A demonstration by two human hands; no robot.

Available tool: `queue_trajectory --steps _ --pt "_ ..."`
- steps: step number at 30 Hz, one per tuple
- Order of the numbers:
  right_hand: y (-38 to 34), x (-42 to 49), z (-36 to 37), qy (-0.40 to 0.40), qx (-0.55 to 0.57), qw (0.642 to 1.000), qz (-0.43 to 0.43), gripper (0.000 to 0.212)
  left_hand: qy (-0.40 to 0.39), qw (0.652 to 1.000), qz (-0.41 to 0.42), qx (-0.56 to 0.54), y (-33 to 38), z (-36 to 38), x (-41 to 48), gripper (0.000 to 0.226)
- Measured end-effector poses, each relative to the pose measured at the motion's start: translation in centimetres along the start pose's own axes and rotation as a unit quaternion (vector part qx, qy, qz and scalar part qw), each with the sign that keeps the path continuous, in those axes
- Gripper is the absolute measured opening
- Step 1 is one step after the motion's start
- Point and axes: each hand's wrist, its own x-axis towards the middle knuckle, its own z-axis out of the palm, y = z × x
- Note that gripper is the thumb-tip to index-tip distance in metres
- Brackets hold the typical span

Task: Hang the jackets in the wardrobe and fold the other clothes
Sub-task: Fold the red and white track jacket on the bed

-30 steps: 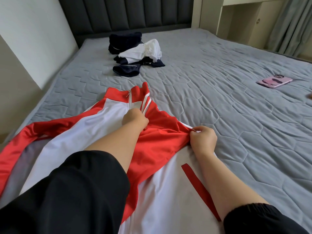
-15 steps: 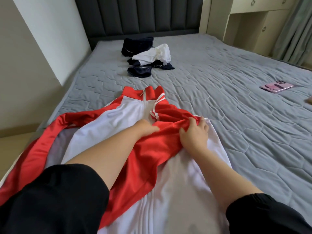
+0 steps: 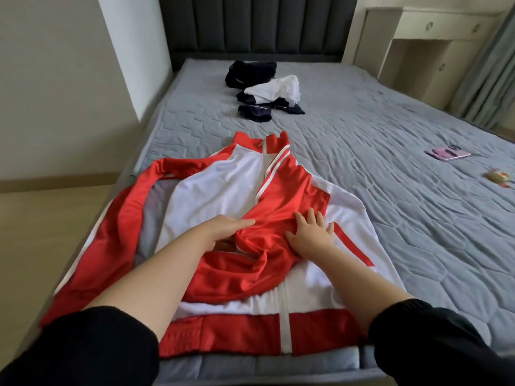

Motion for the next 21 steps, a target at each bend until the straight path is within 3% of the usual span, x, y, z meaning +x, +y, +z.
queue_trajectory --steps 3,5,7,9,10,12,14,16,18,21 --pt "-0.9 -1.1 0.0 0.061 0.084 0.994 0.038 0.065 -0.066 0.988 0.047 0.128 -0.8 -0.5 -1.3 0.038" --pt "-1.3 -1.6 -0.2 0.123 0.2 0.968 0.086 0.061 -0.132 0.96 0.036 0.244 -0.6 -1.2 -2.3 0.033" --pt "-1.5 -1.9 -0.5 0.147 0.332 0.92 0.145 0.045 -0.184 0.925 0.027 0.331 -0.4 -1.4 -3.0 0.034" --pt "-1.2 -2.0 -0.4 0.129 0.403 0.89 0.169 0.018 -0.195 0.923 0.037 0.331 -0.7 -1.5 -3.6 0.021" --pt "-0.9 -2.0 -0.3 0.117 0.411 0.886 0.177 0.013 -0.207 0.94 0.033 0.27 -1.0 -1.6 -4.0 0.01" --pt "-0.4 -2.1 -0.1 0.107 0.424 0.878 0.194 0.015 -0.234 0.966 -0.019 0.107 -1.6 -2.7 -4.3 0.026" --pt "0.0 -2.2 0.1 0.117 0.441 0.868 0.198 0.023 -0.259 0.961 -0.067 0.067 -2.1 -4.6 -5.0 0.028" --pt "0.0 -2.3 0.4 0.13 0.415 0.879 0.194 0.033 -0.264 0.936 -0.103 0.207 -2.6 -6.3 -5.5 0.029" --pt "-0.1 -2.4 0.6 0.131 0.384 0.894 0.191 0.036 -0.256 0.886 -0.163 0.35 -2.5 -7.5 -6.1 0.02" --pt "-0.4 -2.1 0.8 0.131 0.378 0.896 0.191 0.036 -0.205 0.866 -0.186 0.417 -1.6 -7.6 -5.9 0.021"
